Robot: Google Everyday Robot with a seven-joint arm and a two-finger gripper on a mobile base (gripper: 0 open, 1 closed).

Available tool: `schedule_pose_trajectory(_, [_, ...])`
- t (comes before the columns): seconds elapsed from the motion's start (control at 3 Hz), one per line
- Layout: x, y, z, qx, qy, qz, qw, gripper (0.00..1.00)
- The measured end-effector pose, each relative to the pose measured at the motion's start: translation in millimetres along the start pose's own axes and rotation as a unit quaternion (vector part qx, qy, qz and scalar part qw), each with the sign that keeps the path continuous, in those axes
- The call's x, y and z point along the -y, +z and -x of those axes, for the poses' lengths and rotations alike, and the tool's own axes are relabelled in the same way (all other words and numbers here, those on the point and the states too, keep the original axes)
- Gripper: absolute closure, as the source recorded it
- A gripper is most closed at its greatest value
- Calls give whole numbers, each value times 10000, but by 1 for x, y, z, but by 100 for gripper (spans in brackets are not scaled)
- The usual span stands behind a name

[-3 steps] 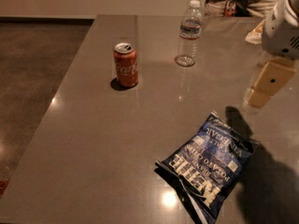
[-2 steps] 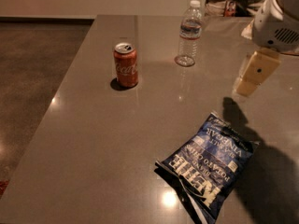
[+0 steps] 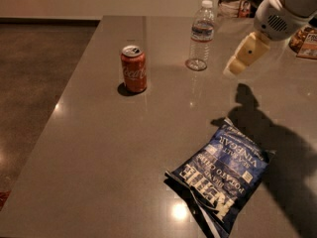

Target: Pick water bottle

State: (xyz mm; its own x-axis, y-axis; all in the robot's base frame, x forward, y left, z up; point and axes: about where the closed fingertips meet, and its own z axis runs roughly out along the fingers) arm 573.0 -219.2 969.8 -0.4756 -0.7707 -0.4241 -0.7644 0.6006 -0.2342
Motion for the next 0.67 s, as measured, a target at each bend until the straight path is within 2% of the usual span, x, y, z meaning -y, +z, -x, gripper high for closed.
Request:
schedule_pose_trajectory(0.33, [42, 27, 32, 453, 790, -248, 9955, 0])
schedule_pose_trajectory(0.67, [61, 43, 59, 712, 1129, -351, 9904, 0])
